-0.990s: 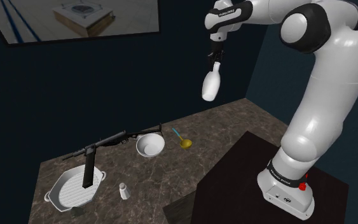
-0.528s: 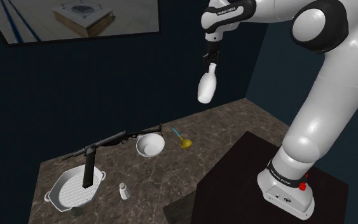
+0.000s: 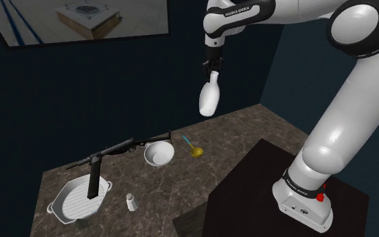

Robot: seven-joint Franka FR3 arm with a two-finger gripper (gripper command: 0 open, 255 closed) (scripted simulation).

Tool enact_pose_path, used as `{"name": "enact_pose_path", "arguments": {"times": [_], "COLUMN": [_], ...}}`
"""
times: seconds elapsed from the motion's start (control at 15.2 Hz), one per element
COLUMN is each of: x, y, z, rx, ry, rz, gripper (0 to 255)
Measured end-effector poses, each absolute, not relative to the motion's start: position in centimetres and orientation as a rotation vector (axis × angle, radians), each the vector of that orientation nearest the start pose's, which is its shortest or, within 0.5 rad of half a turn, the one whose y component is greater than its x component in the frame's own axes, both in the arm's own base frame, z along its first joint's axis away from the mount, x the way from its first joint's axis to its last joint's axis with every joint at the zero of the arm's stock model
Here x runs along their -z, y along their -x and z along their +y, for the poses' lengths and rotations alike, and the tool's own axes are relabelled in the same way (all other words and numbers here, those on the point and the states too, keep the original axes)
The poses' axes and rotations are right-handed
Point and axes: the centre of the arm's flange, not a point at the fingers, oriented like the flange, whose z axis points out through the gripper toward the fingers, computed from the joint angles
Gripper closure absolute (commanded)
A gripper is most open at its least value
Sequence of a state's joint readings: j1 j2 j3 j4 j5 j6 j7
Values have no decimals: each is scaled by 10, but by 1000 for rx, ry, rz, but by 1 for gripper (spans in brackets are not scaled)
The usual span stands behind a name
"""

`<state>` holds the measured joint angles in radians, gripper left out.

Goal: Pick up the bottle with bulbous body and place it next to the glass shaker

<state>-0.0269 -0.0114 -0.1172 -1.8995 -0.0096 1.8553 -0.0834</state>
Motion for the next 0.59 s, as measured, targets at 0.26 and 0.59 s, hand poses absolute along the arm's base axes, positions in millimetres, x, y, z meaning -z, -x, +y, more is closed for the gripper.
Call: {"name": "enact_pose_path", "arguments": {"times": [0.26,0.59], "x": [-499,-498], "y": [-540,-536], "z": [-30,38], "rx": [-52,-53], "ry": [3144,3144], "rz": [92,90], "gripper": [255,255]}}
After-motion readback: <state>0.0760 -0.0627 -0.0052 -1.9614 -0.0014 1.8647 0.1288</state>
